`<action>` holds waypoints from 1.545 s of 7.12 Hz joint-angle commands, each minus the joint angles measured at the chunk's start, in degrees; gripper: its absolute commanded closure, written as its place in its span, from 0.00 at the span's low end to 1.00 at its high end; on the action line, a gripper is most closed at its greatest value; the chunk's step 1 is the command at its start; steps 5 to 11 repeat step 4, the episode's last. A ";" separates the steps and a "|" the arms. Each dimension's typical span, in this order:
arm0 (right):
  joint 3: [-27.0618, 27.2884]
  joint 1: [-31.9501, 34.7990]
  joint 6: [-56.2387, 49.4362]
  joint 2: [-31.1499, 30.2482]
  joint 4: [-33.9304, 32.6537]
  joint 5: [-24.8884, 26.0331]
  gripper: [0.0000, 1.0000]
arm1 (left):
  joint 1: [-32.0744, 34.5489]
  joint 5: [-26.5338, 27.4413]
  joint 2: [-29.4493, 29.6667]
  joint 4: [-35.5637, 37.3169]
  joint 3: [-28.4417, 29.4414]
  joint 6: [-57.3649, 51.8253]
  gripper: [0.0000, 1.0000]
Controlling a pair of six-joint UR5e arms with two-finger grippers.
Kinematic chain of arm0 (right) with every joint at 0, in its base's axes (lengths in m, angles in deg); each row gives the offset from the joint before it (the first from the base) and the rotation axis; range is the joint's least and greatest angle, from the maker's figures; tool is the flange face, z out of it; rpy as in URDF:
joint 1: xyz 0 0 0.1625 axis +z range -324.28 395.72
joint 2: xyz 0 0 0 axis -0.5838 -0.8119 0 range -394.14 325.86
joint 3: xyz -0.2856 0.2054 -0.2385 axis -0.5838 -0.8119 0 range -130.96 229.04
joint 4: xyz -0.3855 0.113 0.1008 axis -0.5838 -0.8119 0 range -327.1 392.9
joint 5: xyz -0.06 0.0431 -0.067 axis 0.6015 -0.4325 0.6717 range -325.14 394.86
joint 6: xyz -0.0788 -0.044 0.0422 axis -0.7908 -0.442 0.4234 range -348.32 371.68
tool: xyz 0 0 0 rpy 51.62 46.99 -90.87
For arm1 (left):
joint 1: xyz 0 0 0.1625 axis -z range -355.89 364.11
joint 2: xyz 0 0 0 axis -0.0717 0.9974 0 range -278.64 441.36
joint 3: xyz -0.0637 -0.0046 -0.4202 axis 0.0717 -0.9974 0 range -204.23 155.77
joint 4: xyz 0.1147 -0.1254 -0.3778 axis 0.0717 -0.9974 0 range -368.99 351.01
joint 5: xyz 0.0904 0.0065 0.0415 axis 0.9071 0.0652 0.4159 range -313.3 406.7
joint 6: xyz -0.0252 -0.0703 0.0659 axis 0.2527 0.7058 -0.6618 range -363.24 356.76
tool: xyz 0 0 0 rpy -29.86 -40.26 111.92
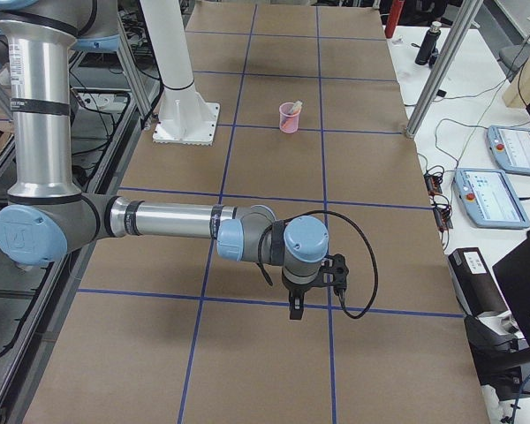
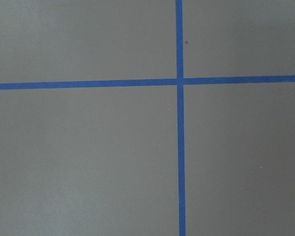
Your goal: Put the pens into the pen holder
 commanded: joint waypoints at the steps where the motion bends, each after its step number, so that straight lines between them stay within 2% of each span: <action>1: -0.04 0.01 0.00 -0.01 -0.02 0.00 0.01 | 0.01 0.09 0.09 0.00 0.02 0.00 0.00; 11: -0.21 0.01 -0.09 -0.18 -0.02 0.09 0.01 | 0.01 0.01 0.09 0.00 0.28 0.00 0.00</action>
